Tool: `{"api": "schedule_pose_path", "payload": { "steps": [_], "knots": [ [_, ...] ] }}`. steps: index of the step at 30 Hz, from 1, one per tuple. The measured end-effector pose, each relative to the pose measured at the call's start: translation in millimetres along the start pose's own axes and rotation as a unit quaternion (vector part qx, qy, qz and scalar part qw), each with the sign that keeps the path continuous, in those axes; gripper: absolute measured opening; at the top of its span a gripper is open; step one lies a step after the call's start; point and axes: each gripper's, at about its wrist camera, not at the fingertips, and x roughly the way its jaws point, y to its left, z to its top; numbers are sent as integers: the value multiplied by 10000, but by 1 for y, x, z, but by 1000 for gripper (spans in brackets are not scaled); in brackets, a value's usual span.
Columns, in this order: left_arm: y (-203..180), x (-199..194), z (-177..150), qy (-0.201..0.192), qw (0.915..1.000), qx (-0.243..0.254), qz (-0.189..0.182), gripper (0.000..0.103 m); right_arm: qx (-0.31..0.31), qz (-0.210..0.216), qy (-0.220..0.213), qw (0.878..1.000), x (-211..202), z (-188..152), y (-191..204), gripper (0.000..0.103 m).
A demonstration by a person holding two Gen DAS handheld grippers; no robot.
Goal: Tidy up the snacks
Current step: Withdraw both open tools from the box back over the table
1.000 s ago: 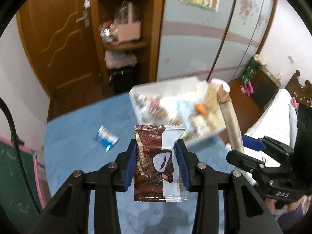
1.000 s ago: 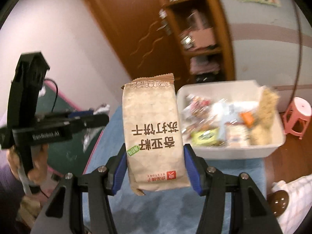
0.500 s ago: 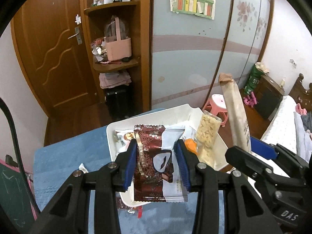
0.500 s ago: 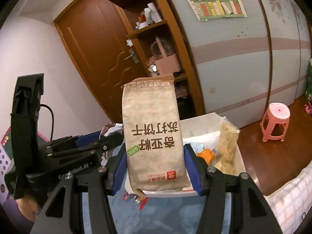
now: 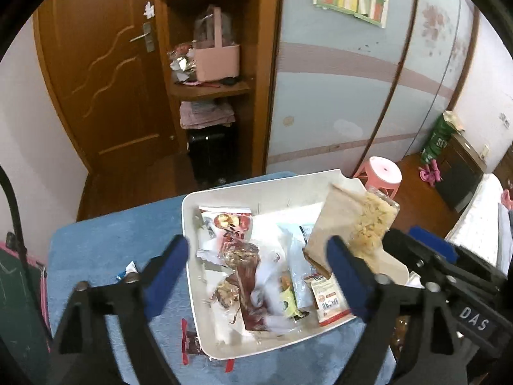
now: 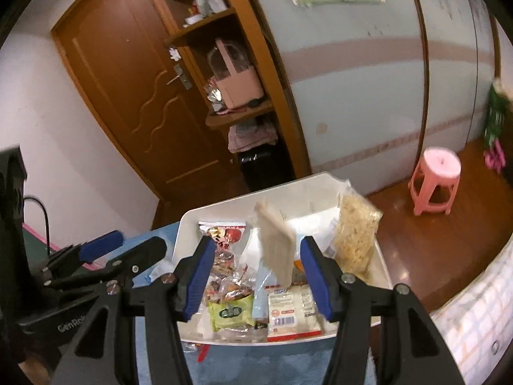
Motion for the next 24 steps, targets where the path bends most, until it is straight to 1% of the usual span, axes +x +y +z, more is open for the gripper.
{"api": "schedule_pose_path", "payload": {
  "steps": [2,6,11,16,24],
  "knots": [
    [8,4,0,102,9999,-108,-22,92,89,4,94,9999,3,-3,-3,56],
    [19,7,-3,259,9994,-229,-28,92,-20,-140,158,9998,2,-12,-2,56],
    [28,-3,-10,255,9994,-248,47,92,-117,-181,147,9997,-8,-21,3,56],
    [35,-21,-16,229,9994,-242,82,91,-356,-240,71,9991,-24,-31,19,56],
    [48,-77,-32,-30,9997,-205,161,92,-778,-155,-129,9968,-64,-47,55,56]
  ]
}}
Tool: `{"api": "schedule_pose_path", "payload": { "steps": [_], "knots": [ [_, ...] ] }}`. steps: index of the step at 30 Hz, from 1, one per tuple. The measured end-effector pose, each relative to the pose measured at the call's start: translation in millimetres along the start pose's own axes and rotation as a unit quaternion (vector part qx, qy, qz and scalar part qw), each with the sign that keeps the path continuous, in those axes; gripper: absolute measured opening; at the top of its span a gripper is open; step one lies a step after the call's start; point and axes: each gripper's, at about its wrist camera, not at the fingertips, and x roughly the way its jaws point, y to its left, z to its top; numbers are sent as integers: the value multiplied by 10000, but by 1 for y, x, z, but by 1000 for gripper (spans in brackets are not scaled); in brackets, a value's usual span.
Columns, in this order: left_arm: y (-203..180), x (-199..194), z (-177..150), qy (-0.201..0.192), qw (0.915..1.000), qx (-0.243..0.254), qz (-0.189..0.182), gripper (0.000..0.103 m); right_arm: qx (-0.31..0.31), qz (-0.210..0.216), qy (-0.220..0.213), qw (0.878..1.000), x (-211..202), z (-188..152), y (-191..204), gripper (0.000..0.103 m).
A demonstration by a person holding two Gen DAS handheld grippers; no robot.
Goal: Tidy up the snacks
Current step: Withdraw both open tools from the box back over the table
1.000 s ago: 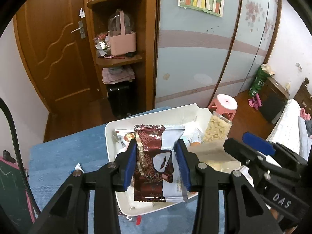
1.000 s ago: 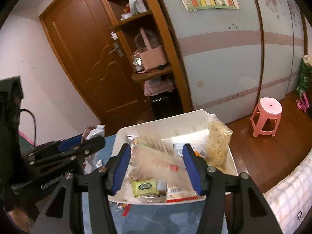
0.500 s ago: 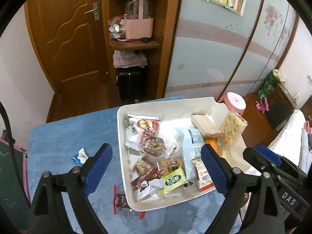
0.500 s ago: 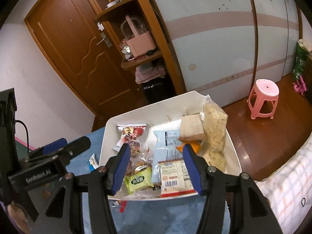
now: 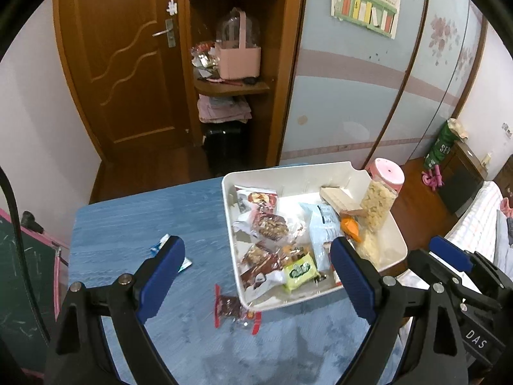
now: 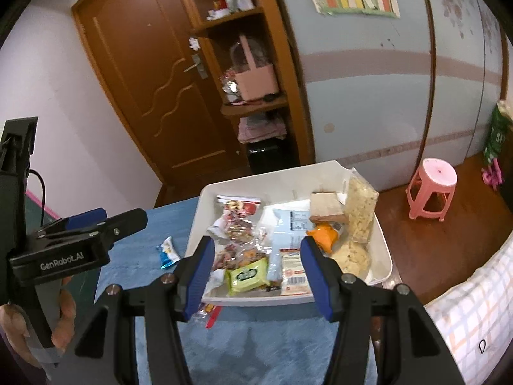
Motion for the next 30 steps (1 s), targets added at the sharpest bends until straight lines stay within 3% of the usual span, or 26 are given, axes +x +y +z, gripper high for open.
{"api": "schedule_pose_path", "payload": {
  "steps": [14,21,30],
  "knots": [
    [49,-100,-49,-416,9988,17,264,92,-868,263,-159,9957,-53,-32,90,56],
    [88,-119,-64,-427,9977,4,535,92,-1277,475,-70,9906,-52,-44,134,56],
    [142,-117,-48,-397,9940,-174,1001,92,-1601,647,-2,9850,-43,-45,164,56]
  ]
}}
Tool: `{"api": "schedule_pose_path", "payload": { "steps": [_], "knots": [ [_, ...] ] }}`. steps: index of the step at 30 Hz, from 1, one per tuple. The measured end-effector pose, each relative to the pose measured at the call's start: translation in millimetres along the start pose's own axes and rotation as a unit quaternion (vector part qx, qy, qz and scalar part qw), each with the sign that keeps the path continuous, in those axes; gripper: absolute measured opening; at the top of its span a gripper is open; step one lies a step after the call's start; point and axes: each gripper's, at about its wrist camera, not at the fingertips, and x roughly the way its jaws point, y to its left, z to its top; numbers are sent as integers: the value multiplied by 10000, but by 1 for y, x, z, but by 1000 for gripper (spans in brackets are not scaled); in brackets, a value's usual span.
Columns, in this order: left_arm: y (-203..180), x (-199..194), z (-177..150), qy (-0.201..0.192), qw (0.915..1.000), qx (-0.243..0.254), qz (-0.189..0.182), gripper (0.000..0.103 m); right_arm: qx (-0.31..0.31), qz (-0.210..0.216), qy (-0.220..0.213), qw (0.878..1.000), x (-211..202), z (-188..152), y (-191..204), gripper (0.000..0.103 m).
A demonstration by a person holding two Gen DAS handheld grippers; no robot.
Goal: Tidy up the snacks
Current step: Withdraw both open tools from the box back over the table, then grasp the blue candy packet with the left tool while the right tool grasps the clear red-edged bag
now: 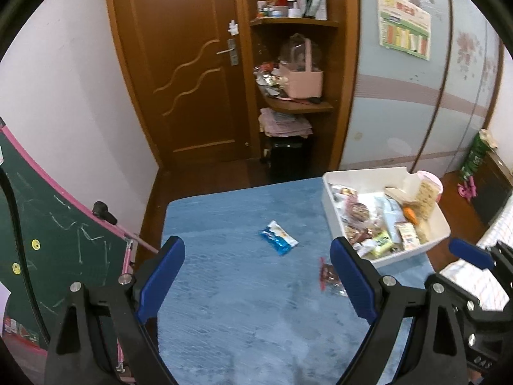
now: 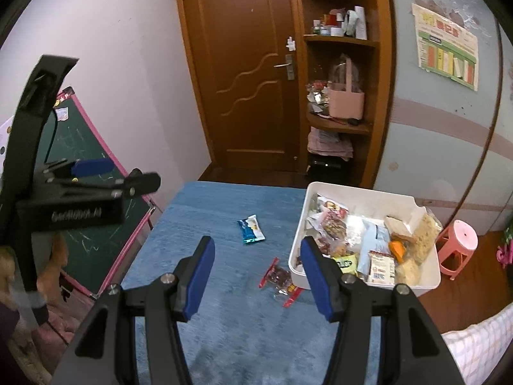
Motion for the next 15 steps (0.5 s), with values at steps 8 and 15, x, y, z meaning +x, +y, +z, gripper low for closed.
{"api": "schedule_pose_path", "payload": {
  "steps": [8,15],
  "knots": [
    [14,75,13,396,9988,-119,256,92,99,157,399,9990,44,-11,-12,56],
    [22,174,10,1026,9934,-440,252,92,211,205,810,9963,91,-40,-33,56]
  ]
}}
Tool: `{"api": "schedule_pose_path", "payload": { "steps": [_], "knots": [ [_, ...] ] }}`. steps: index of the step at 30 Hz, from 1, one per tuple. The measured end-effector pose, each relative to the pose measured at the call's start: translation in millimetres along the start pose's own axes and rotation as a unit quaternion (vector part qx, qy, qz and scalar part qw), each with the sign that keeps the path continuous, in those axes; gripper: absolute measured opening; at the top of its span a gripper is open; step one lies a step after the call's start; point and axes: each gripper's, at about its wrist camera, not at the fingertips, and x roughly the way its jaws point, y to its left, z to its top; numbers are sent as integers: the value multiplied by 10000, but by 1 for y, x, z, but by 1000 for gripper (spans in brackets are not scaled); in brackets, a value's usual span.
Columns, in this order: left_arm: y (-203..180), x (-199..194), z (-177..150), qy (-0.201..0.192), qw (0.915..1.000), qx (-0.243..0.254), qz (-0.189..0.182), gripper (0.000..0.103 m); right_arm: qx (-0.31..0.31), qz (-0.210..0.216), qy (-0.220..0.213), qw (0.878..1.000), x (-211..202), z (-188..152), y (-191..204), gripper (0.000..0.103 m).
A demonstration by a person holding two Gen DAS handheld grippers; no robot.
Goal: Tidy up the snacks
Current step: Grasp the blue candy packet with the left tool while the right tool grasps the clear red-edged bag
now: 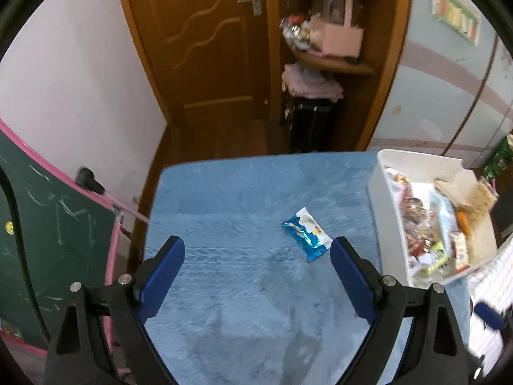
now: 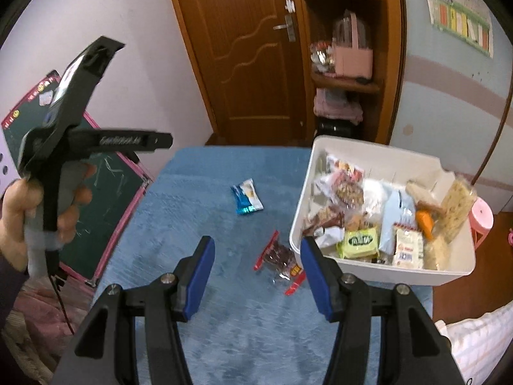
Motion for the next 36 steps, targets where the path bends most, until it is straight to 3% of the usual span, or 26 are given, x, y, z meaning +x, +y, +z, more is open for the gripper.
{"api": "schedule_pose_path", "payload": {
  "steps": [13,23,30,36],
  "knots": [
    [-36,151,-2,904,9942,-511,-269,92,433,-20,748,9963,95,-67,-32,56],
    [-52,207,-10,1285,9866,-941,-367,92,1010,141,889,9908,144,-76,-49,56],
    [-57,233,-10,1416,9825,-1139,-416,92,817,46,724,9940,152,-71,-29,66],
    [-67,242,-9,1327,9871,-884,-162,92,515,298,490,9970,153,-59,-1,66]
  ]
}}
